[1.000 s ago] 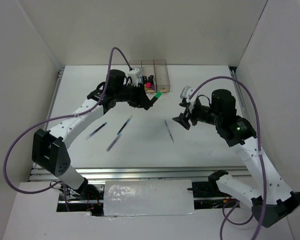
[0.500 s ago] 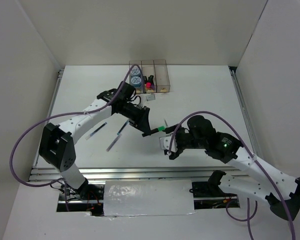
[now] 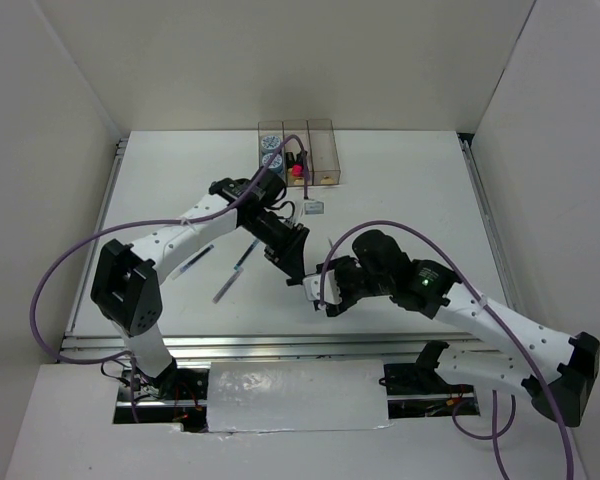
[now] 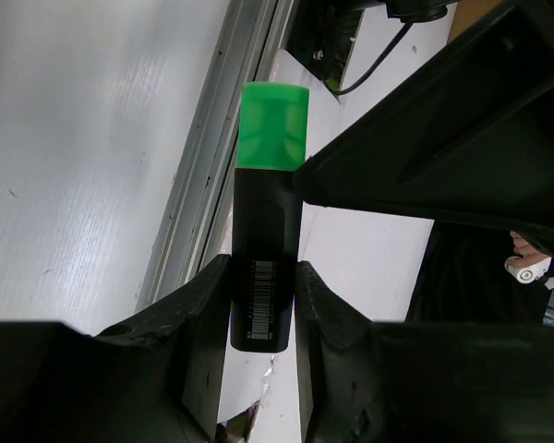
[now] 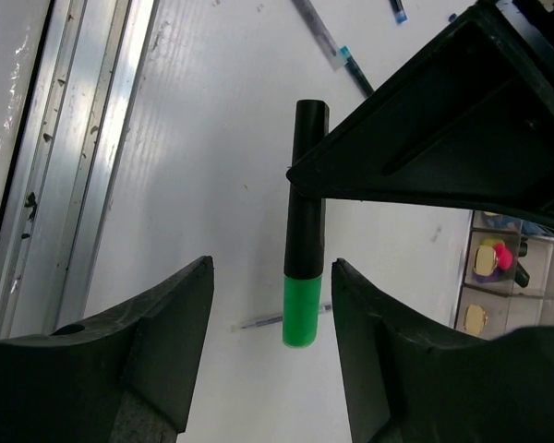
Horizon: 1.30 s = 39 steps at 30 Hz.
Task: Sort the stationery into containers
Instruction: Pass the stationery from the left arm to the right, then place the stationery into the container
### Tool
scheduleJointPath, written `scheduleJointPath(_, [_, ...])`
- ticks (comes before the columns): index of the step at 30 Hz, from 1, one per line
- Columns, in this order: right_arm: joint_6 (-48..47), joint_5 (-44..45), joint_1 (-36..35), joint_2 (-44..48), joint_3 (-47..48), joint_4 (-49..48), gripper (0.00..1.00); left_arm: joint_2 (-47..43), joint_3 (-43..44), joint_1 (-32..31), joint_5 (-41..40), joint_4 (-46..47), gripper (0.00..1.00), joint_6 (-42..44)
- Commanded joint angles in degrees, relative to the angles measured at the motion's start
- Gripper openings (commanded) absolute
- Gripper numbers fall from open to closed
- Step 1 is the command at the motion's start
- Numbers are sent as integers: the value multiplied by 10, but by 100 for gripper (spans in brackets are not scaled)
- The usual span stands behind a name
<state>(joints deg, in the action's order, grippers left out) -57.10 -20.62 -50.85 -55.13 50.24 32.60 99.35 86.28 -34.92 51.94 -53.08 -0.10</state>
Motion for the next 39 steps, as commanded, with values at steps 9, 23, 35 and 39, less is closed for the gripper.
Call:
scheduleJointPath(9, [-4, 15, -5, -23, -8, -61, 50, 10, 39, -15, 32, -13, 0, 9])
scheduleJointPath(23, [19, 36, 14, -9, -15, -74, 0, -78, -9, 40, -32, 146, 97, -120])
scheduleJointPath(35, [386, -6, 203, -193, 150, -183, 0, -235, -36, 206, -385, 341, 99, -208])
scheduleJointPath(39, [590, 58, 251, -369, 336, -178, 0, -256, -88, 214, -439, 348, 99, -196])
